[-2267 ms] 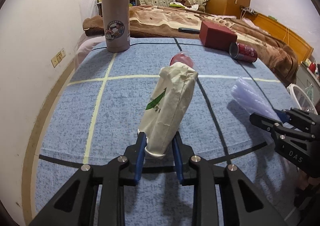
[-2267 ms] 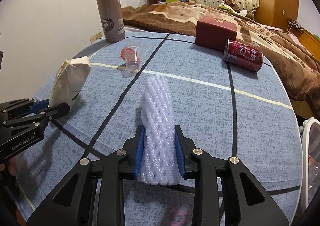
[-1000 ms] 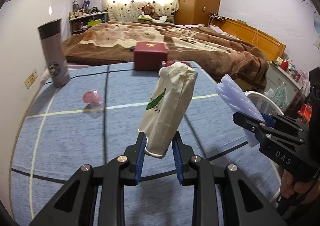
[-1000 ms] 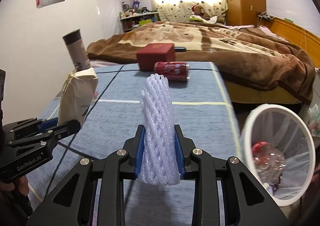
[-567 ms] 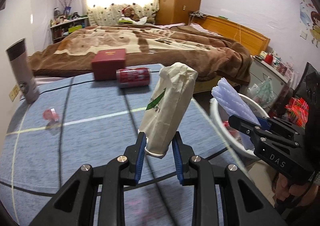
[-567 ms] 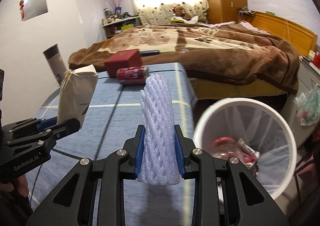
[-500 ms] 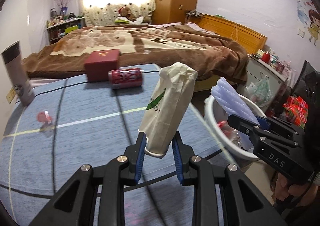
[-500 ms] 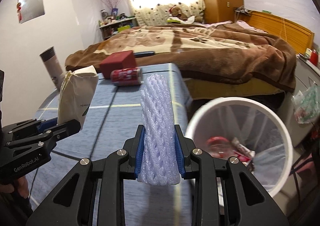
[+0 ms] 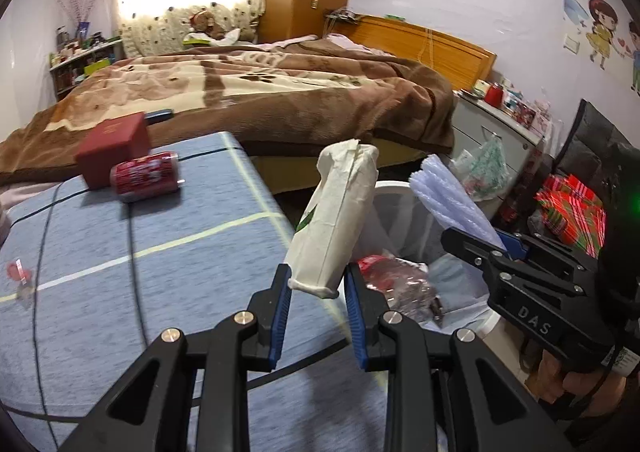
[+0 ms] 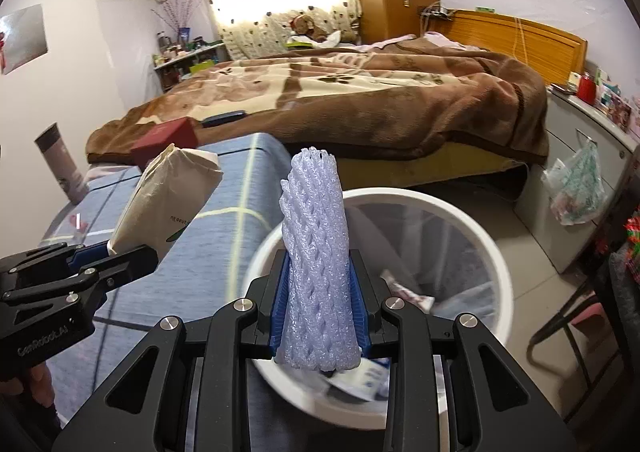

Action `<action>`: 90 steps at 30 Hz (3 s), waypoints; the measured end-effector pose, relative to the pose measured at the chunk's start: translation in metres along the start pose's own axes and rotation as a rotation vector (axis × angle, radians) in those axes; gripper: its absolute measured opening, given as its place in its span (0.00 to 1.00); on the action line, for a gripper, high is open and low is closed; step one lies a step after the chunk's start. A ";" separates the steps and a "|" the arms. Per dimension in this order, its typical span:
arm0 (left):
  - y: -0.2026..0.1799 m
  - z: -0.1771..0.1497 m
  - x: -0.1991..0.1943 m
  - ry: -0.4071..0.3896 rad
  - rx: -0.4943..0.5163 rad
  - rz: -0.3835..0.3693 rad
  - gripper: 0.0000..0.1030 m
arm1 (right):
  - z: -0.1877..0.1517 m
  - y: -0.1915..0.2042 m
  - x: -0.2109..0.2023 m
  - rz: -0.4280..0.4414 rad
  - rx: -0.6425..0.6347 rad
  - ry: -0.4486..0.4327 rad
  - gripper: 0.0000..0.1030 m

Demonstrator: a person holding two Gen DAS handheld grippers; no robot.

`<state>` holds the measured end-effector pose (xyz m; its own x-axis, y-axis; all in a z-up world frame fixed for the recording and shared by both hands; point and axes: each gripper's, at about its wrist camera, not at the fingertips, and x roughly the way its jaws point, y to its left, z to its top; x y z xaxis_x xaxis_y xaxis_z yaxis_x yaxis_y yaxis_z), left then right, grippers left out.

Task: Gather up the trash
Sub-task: 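Open both grippers over the wastebasket to drop tissue pack and foam net, then move both tools back over the table toward the plastic cup and red can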

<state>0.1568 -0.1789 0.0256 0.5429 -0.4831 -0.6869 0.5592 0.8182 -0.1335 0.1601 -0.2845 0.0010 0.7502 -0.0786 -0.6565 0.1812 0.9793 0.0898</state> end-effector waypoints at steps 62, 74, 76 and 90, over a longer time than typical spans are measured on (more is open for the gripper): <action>0.122 -0.029 -0.052 -0.060 -0.252 0.230 0.62 | 0.013 0.051 0.026 0.128 -0.115 0.023 0.56; 0.220 -0.049 -0.064 -0.047 -0.411 0.363 0.65 | 0.046 0.113 0.074 0.245 -0.274 0.050 0.56; 0.232 -0.050 -0.062 -0.043 -0.427 0.376 0.65 | 0.054 0.121 0.085 0.247 -0.288 0.050 0.56; 0.284 -0.051 -0.028 0.026 -0.487 0.385 0.65 | 0.096 0.160 0.152 0.332 -0.400 0.074 0.56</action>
<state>0.2686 0.0833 -0.0294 0.6300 -0.1225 -0.7669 -0.0272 0.9834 -0.1794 0.3646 -0.1577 -0.0126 0.6765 0.2470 -0.6938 -0.3263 0.9451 0.0183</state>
